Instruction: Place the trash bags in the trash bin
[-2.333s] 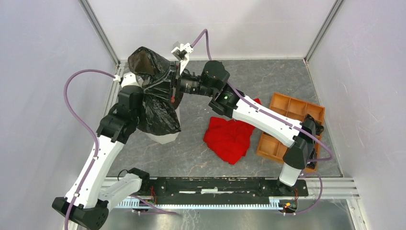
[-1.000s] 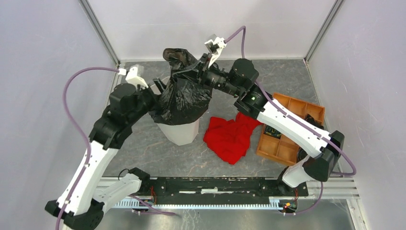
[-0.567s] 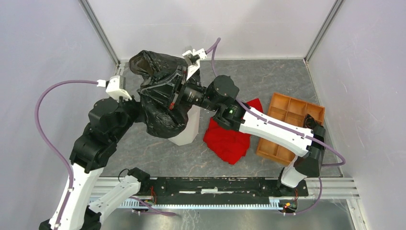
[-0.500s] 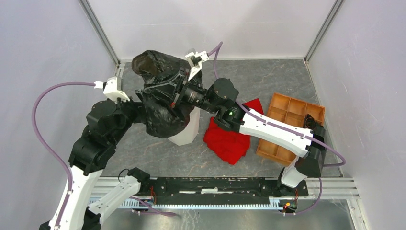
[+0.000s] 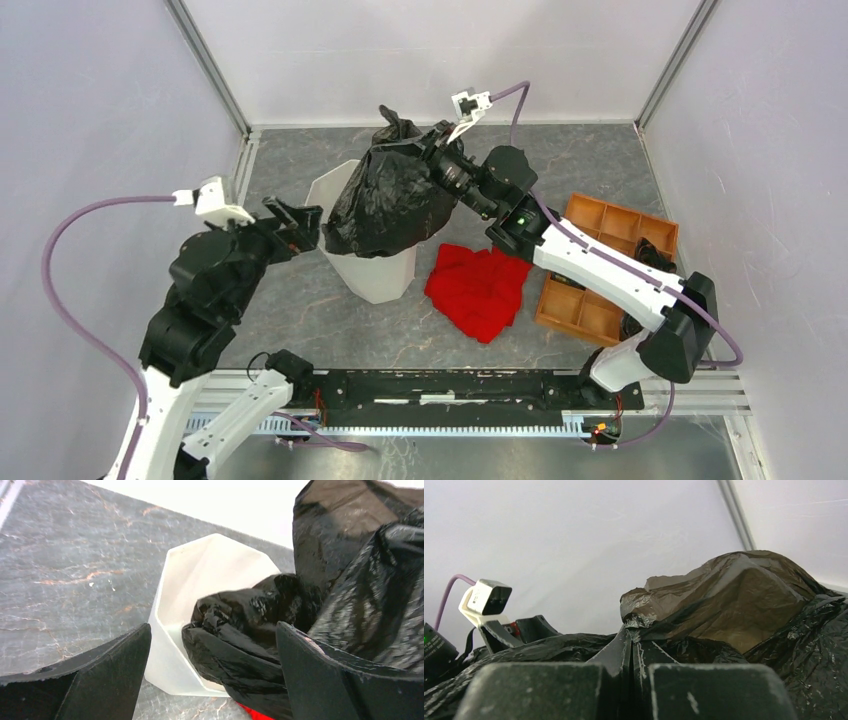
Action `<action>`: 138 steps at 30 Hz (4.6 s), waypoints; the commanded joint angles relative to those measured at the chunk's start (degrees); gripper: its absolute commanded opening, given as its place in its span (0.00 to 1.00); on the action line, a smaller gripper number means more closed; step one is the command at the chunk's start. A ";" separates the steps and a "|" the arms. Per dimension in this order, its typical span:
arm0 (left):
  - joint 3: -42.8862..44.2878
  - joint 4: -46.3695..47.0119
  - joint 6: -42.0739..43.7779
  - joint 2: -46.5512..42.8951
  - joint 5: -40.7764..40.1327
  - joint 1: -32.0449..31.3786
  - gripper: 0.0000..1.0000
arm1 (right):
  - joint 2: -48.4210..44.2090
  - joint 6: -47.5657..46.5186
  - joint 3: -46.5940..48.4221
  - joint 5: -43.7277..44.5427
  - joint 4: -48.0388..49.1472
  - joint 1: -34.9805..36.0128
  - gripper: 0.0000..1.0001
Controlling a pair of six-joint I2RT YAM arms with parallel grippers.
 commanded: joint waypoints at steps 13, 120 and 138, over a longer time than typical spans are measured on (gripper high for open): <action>0.65 10.46 2.89 -6.38 46.37 0.06 0.90 | 6.80 1.11 14.84 -7.74 4.18 3.34 0.01; 0.95 5.09 4.28 -4.63 4.54 -0.03 0.05 | -10.16 -26.84 1.67 1.80 -19.74 12.00 0.97; 1.86 3.43 2.98 -6.45 4.64 -0.02 0.02 | -0.42 -23.70 3.86 -2.15 -18.04 -0.38 0.58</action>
